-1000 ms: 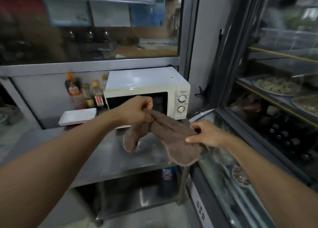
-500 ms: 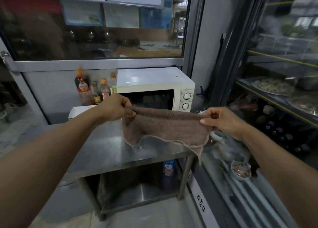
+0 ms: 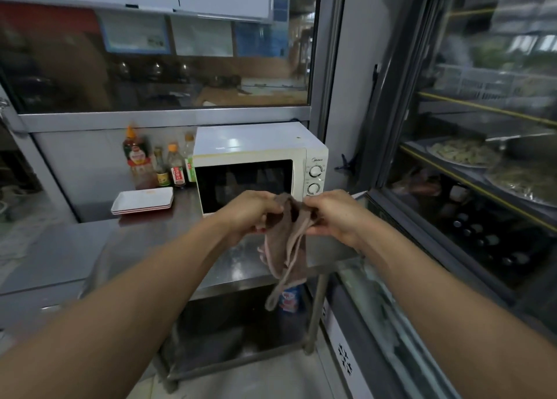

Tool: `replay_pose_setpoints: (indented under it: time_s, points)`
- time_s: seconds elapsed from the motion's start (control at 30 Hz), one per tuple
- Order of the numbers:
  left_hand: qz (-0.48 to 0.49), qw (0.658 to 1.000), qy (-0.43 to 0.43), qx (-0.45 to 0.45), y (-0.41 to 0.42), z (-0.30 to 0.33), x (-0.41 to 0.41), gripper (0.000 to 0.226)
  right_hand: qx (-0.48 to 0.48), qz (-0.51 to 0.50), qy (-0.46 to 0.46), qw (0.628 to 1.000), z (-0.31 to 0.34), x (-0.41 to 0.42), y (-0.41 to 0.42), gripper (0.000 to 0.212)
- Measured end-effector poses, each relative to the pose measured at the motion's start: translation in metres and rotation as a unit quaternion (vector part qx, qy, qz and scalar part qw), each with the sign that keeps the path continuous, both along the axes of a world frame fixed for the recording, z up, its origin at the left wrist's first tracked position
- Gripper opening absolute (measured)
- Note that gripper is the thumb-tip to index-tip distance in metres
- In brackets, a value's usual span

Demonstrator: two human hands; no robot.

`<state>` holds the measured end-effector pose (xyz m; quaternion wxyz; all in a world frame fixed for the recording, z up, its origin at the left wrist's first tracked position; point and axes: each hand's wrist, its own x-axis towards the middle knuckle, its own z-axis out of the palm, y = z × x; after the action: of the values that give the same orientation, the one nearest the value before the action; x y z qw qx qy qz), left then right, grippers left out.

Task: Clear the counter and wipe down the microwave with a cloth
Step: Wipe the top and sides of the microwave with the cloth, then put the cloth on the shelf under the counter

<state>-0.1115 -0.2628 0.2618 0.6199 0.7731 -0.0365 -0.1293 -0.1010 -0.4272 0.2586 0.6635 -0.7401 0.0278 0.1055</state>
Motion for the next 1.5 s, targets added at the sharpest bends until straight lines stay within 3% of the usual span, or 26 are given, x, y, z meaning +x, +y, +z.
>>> replay_pose_setpoints:
  time_s: [0.07, 0.17, 0.27, 0.37, 0.47, 0.53, 0.6, 0.7, 0.77, 0.9, 1.03, 1.1, 1.17, 1.23, 1.3, 1.4, 1.5]
  points:
    - [-0.024, 0.999, -0.022, 0.007, -0.012, -0.001, 0.000, 0.020, 0.033, 0.031, 0.010, 0.999, 0.000, 0.007, -0.004, 0.015]
    - [-0.026, 0.997, -0.054, 0.054, -0.026, -0.005, 0.006, 0.044, 0.069, 0.086, 0.013, 0.994, -0.001, 0.017, -0.024, 0.019]
    - [0.020, 0.986, -0.103, 0.131, -0.042, -0.016, 0.014, 0.047, -0.021, 0.165, -0.034, 0.986, -0.007, 0.027, -0.052, 0.035]
    - [0.082, 0.992, -0.076, 0.052, -0.057, -0.029, 0.022, 0.034, -0.065, 0.134, -0.063, 0.987, -0.025, 0.043, -0.079, 0.036]
    - [0.122, 0.992, -0.024, -0.030, -0.066, -0.040, 0.028, 0.035, -0.057, 0.108, -0.002, 0.993, -0.055, 0.059, -0.102, 0.029]
    - [0.122, 0.987, 0.006, -0.108, -0.070, -0.045, 0.029, 0.036, 0.016, 0.164, 0.099, 0.981, -0.076, 0.064, -0.109, 0.044]
    - [0.119, 0.977, 0.025, -0.173, -0.074, -0.048, 0.028, 0.037, 0.130, 0.219, 0.174, 0.951, -0.091, 0.067, -0.107, 0.045]
    - [0.144, 0.965, 0.048, -0.214, -0.073, -0.054, 0.027, 0.033, 0.240, 0.247, 0.182, 0.921, -0.103, 0.071, -0.095, 0.038]
    - [0.182, 0.966, 0.067, -0.172, -0.068, -0.061, 0.027, 0.025, 0.254, 0.217, 0.153, 0.930, -0.108, 0.077, -0.089, 0.040]
    - [0.251, 0.957, 0.137, -0.050, -0.054, -0.093, 0.029, 0.020, 0.149, 0.156, 0.095, 0.972, -0.119, 0.088, -0.084, 0.052]
    - [0.335, 0.920, 0.182, -0.088, -0.053, -0.130, 0.033, 0.021, 0.016, 0.135, 0.014, 0.991, -0.140, 0.090, -0.075, 0.028]
    - [0.344, 0.913, 0.188, -0.111, -0.047, -0.146, 0.035, 0.034, -0.028, 0.160, 0.000, 0.987, -0.156, 0.090, -0.074, 0.023]
    - [0.298, 0.929, 0.189, -0.112, -0.037, -0.161, 0.035, 0.061, -0.059, 0.202, 0.021, 0.977, -0.172, 0.088, -0.072, 0.033]
    - [0.217, 0.959, 0.179, -0.045, -0.030, -0.174, 0.034, 0.072, -0.159, 0.232, -0.016, 0.959, -0.188, 0.085, -0.068, 0.045]
    - [0.149, 0.975, 0.133, 0.095, -0.026, -0.189, 0.035, 0.062, -0.254, 0.230, -0.089, 0.935, -0.204, 0.083, -0.062, 0.048]
    - [0.104, 0.959, 0.071, 0.252, -0.026, -0.213, 0.036, 0.045, -0.334, 0.213, -0.153, 0.905, -0.231, 0.078, -0.056, 0.031]
    - [0.075, 0.944, 0.108, 0.304, -0.027, -0.245, 0.036, 0.022, -0.362, 0.221, -0.117, 0.898, -0.265, 0.075, -0.059, 0.016]
